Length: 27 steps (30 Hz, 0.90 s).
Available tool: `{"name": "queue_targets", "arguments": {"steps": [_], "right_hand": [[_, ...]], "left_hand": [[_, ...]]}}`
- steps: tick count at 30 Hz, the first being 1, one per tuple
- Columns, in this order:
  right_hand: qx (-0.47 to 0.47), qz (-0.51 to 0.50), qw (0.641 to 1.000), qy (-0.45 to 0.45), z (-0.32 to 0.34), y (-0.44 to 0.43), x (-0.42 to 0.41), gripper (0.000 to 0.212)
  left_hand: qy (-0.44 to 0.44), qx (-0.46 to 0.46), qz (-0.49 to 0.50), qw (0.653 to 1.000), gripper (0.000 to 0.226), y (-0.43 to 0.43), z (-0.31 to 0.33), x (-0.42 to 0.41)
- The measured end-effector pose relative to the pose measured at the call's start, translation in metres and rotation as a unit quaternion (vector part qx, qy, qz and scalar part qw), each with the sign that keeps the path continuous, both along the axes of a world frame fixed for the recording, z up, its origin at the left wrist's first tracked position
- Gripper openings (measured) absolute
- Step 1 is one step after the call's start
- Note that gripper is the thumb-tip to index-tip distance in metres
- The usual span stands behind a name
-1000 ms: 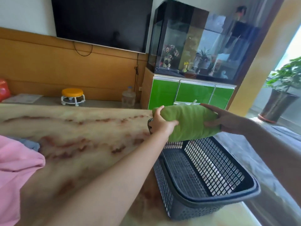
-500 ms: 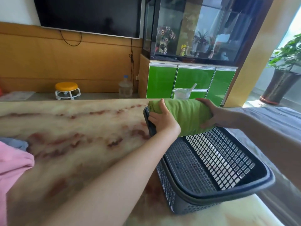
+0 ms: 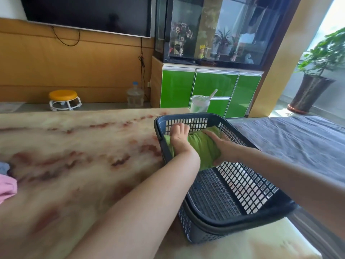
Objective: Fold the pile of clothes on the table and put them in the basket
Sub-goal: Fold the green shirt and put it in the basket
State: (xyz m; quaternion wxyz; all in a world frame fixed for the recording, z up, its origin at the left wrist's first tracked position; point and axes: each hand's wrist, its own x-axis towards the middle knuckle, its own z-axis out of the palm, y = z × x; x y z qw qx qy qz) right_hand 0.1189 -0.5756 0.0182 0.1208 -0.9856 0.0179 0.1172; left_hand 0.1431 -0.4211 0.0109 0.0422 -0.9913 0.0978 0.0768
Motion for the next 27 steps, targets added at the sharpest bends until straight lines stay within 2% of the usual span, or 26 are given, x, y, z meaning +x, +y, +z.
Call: {"name": "queue_targets", "arguments": {"steps": [1, 2, 4, 5, 7, 9, 12, 15, 18, 23, 25, 27], "right_hand": [[-0.094, 0.009, 0.995, -0.024, -0.002, 0.003, -0.002, 0.123], [-0.209, 0.032, 0.976, -0.058, -0.002, 0.004, -0.004, 0.123], [-0.408, 0.091, 0.904, -0.091, 0.002, 0.001, -0.005, 0.128], [-0.465, 0.110, 0.874, -0.086, 0.004, -0.002, -0.007, 0.132], [-0.519, 0.128, 0.843, -0.061, 0.003, -0.006, -0.008, 0.135], [-0.528, 0.138, 0.836, -0.055, 0.000, -0.004, -0.007, 0.136], [-0.494, 0.139, 0.856, -0.066, -0.006, 0.000, -0.005, 0.141], [-0.474, 0.151, 0.863, -0.090, -0.010, -0.004, -0.006, 0.140], [-0.450, 0.158, 0.875, -0.086, -0.013, -0.006, -0.006, 0.140], [-0.487, 0.160, 0.854, -0.083, -0.014, 0.000, -0.013, 0.141], [-0.487, 0.145, 0.859, -0.062, -0.017, -0.001, -0.014, 0.141], [-0.486, 0.135, 0.863, -0.037, -0.014, 0.001, -0.016, 0.140]], "left_hand": [[-0.019, 0.039, -0.020, 0.999, 0.062, 0.001, -0.001, 0.003], [-0.035, 0.084, -0.016, 0.996, 0.049, 0.003, 0.006, 0.003], [-0.030, 0.158, -0.023, 0.987, 0.037, 0.004, 0.003, 0.011], [-0.018, 0.201, -0.043, 0.979, 0.038, 0.004, 0.002, 0.015], [0.018, 0.281, -0.037, 0.959, 0.046, 0.004, -0.002, 0.011], [0.052, 0.285, -0.001, 0.957, 0.064, 0.003, -0.005, 0.013], [0.146, 0.222, 0.033, 0.963, 0.073, -0.005, -0.008, 0.020], [0.135, 0.205, 0.037, 0.969, 0.083, -0.007, 0.003, 0.012], [0.108, 0.160, -0.008, 0.981, 0.074, -0.009, 0.004, 0.012], [0.131, 0.214, -0.002, 0.968, 0.078, 0.009, -0.015, 0.037], [0.161, 0.136, 0.027, 0.977, 0.079, 0.008, -0.024, 0.044], [0.137, 0.067, 0.060, 0.986, 0.084, 0.009, -0.025, 0.045]]}}
